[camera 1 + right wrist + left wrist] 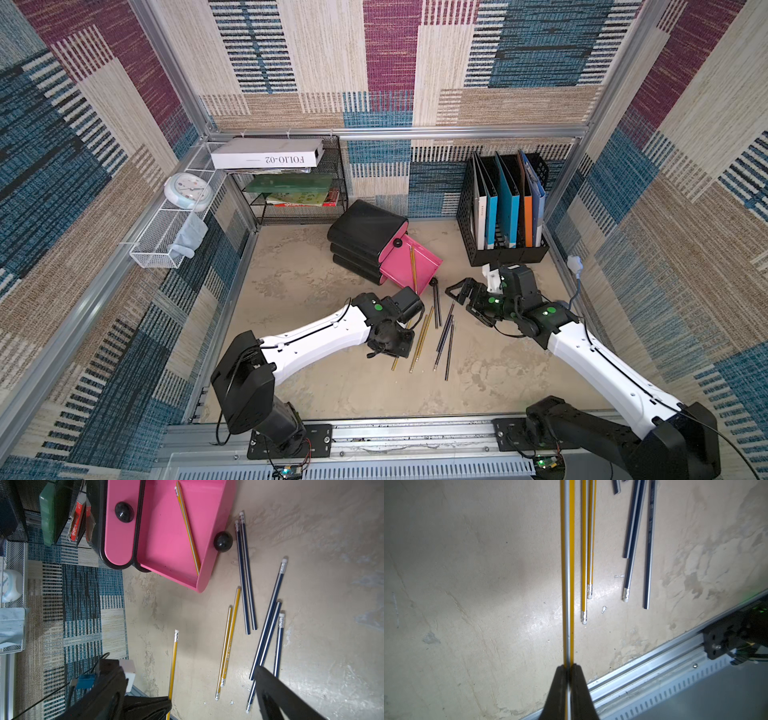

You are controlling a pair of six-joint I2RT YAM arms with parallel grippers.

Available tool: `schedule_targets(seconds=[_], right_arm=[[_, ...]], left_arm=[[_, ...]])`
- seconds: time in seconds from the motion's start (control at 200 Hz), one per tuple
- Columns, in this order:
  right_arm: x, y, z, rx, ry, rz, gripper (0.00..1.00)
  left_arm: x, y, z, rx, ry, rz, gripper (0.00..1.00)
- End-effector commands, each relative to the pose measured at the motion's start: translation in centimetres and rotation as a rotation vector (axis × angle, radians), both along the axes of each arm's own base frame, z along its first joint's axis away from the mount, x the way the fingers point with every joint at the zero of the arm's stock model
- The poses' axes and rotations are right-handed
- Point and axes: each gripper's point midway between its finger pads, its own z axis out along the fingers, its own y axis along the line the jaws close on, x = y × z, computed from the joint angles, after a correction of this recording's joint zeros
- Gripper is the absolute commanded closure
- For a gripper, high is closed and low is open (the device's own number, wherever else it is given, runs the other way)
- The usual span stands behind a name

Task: Please place the pencils in the drawer according to their color
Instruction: Pick up the pencil from the center of the board.

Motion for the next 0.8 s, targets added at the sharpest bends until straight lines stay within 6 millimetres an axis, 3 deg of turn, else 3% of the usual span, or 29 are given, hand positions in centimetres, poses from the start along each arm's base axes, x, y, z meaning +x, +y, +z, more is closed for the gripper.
schedule_targets(seconds=[0.0,0.27,0.451,0.796], right_arm=[[0.8,0.1,0.8,0.016,-0.028,-0.011,0.01],[1.7,0.0,1.0,0.022,-0.023,-0.014,0.00],[2.2,-0.2,1.1,0.027,-0.021,-0.015,0.00],[3.1,-0.1,1.0,0.037,-0.012,-0.031,0.00]], left_arm=[[1.0,-0.9,1.4,-0.040,-0.024,0.057,1.00],[6.4,-4.1,4.1,-0.120,-0.096,0.186,1.00],[10.8,-5.0,5.0,-0.171,-0.096,0.322,1.00],[17.1,-5.3,4.1,-0.171,-0.076,0.480,1.00]])
